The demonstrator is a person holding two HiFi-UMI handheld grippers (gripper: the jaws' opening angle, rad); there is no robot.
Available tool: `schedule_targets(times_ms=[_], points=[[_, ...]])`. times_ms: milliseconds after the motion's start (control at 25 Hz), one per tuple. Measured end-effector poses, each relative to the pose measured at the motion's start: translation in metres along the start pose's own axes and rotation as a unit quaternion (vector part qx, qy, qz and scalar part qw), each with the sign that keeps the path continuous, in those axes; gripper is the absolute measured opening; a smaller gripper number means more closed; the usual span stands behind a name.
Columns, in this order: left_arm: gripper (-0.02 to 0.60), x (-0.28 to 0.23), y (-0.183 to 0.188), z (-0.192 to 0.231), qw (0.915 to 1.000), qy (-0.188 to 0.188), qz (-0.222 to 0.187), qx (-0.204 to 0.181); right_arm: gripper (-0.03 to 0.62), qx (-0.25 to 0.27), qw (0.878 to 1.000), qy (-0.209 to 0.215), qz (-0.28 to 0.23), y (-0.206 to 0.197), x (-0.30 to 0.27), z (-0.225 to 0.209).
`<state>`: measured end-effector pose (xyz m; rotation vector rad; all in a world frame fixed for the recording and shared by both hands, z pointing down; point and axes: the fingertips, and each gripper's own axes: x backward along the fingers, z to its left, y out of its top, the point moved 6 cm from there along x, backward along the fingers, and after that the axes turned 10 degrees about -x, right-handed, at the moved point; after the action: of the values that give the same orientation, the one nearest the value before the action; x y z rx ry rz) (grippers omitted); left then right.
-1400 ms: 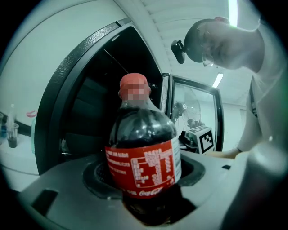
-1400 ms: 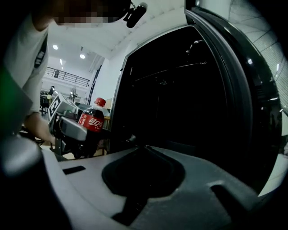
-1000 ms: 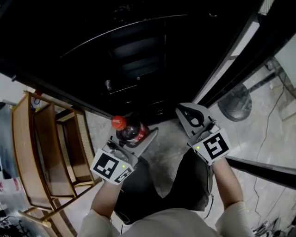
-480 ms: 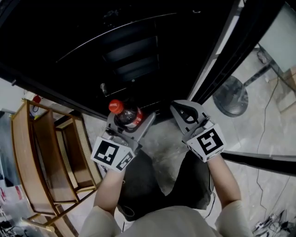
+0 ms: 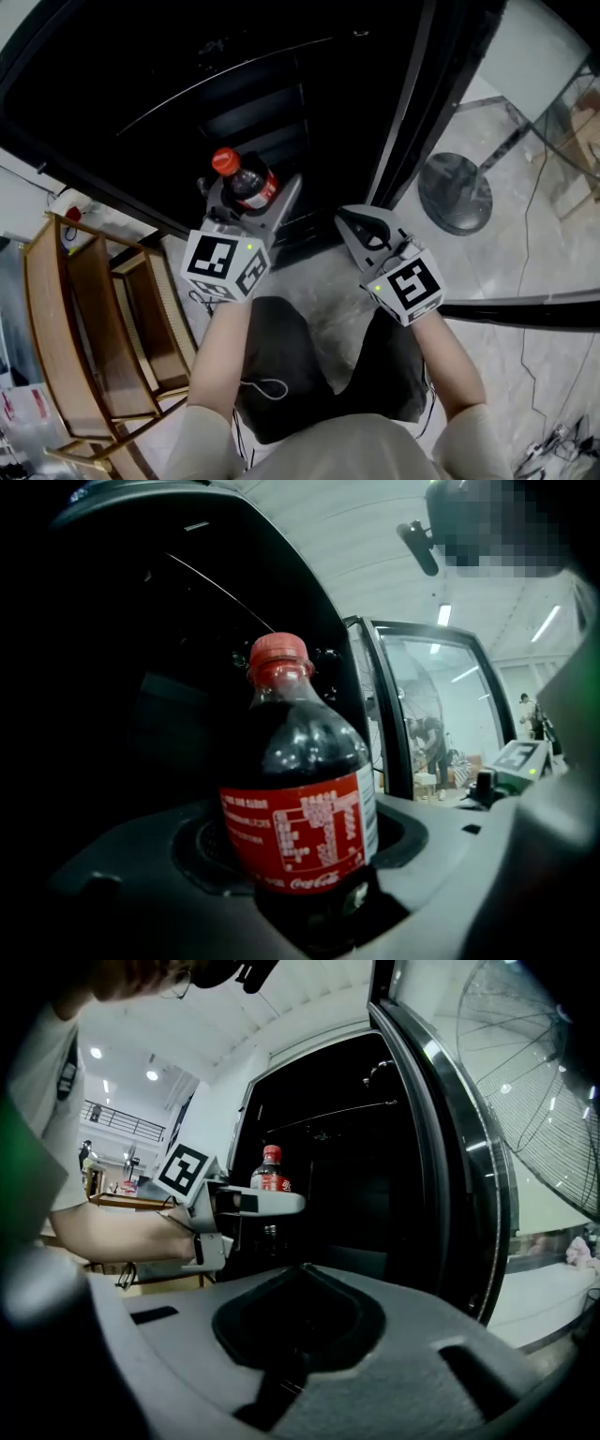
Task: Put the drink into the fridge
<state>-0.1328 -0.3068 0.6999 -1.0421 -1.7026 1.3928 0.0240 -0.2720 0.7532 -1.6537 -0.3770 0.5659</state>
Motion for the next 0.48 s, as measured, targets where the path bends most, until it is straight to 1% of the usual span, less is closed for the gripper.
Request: schedule_targets(times_ms=[160, 280, 360, 480], points=[[0.301, -0.019, 0.001, 0.01, 1.0, 0.007, -0.003, -0.002, -0.003, 0.02, 1.0, -0.004, -0.005, 0.004, 0.005, -0.003], [0.301, -0.029, 0.0, 0.017, 0.9998, 0.014, 0.008, -0.01, -0.003, 0.006, 1.0, -0.011, 0.001, 0.005, 0.01, -0.003], [0.301, -0.036, -0.003, 0.024, 0.9995, 0.025, 0.015, -0.012, -0.003, 0.002, 1.0, -0.015, -0.005, 0.003, 0.012, -0.004], [0.301, -0.049, -0.009, 0.04, 0.998, 0.051, 0.035, -0.016, -0.003, 0.001, 1.0, -0.019, -0.013, 0.003, 0.013, -0.005]])
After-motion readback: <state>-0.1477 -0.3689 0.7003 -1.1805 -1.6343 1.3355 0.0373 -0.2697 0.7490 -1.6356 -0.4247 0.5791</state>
